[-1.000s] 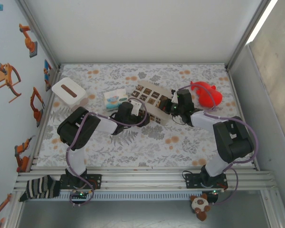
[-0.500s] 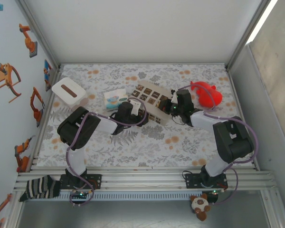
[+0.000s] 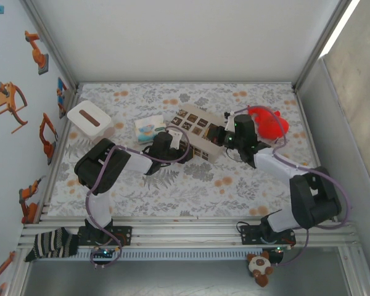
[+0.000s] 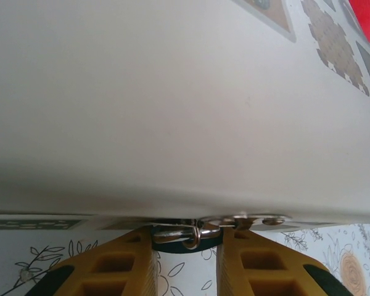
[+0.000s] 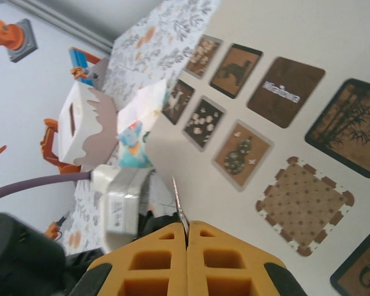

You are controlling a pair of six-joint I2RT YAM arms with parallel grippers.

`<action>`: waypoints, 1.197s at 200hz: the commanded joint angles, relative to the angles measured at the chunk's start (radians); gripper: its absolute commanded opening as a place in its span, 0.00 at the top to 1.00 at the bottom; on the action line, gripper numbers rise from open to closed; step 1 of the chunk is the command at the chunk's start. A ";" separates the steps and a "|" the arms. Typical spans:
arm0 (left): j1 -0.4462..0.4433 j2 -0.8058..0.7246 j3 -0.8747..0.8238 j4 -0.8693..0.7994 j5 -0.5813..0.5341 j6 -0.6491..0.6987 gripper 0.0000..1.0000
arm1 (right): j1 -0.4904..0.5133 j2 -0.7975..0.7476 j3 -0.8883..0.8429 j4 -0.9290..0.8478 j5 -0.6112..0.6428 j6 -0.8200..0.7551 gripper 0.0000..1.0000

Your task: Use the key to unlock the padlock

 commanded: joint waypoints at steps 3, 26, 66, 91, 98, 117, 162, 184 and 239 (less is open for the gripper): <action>-0.011 -0.045 0.036 0.010 0.037 -0.067 0.76 | 0.007 -0.130 -0.070 -0.087 0.018 -0.094 1.00; -0.022 -0.068 0.074 -0.107 0.056 -0.084 0.76 | 0.015 -0.283 -0.184 -0.133 0.036 -0.164 1.00; -0.027 -0.087 0.089 -0.158 0.088 -0.194 0.78 | 0.060 -0.494 -0.393 -0.089 0.057 -0.233 1.00; -0.033 -0.092 0.112 -0.184 0.102 -0.242 0.80 | 0.100 -0.563 -0.497 -0.022 0.098 -0.278 1.00; -0.036 -0.094 0.120 -0.193 0.104 -0.249 0.80 | 0.115 -0.574 -0.520 -0.011 0.120 -0.293 1.00; -0.040 -0.100 0.144 -0.227 0.106 -0.255 0.81 | 0.177 -0.578 -0.563 0.008 0.196 -0.348 1.00; -0.042 -0.110 0.171 -0.251 0.125 -0.325 0.83 | 0.288 -0.390 -0.638 0.296 0.373 -0.384 1.00; -0.044 -0.121 0.183 -0.267 0.129 -0.348 0.83 | 0.307 -0.261 -0.623 0.411 0.408 -0.414 1.00; -0.045 -0.142 0.212 -0.327 0.121 -0.348 0.84 | 0.314 -0.035 -0.576 0.622 0.448 -0.523 1.00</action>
